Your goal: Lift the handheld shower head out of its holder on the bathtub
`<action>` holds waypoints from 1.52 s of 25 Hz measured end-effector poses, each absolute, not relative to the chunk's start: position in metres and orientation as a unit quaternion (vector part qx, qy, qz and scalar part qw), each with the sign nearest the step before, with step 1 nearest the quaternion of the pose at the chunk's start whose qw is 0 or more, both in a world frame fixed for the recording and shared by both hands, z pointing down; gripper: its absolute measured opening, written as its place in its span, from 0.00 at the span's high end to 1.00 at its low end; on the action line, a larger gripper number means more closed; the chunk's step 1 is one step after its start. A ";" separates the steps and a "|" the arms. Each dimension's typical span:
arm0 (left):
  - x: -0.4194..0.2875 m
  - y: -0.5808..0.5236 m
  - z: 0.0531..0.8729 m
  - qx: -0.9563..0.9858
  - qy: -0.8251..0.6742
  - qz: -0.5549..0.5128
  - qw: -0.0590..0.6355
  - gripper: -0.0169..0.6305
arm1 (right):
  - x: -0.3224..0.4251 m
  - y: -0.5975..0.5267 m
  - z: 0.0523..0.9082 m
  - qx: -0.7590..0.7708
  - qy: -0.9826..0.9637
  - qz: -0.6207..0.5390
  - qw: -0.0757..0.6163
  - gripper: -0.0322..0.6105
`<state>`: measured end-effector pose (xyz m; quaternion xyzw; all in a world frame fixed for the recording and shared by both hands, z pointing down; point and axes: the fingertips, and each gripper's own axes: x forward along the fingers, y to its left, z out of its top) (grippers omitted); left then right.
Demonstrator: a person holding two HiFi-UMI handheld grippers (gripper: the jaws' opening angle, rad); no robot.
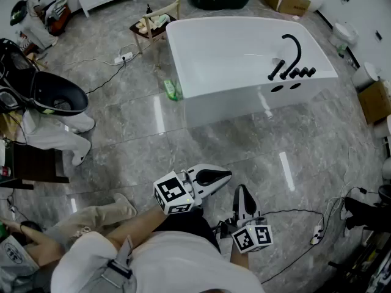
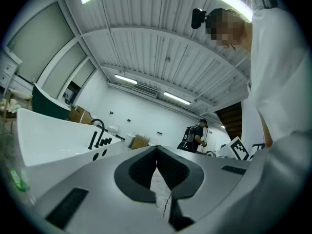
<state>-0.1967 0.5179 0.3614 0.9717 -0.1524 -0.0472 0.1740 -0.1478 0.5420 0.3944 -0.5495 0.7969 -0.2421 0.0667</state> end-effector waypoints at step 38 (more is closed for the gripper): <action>-0.224 0.442 0.336 0.984 -0.113 -0.031 0.133 0.96 | -0.126 0.473 0.327 -0.661 0.724 -0.126 0.152 0.92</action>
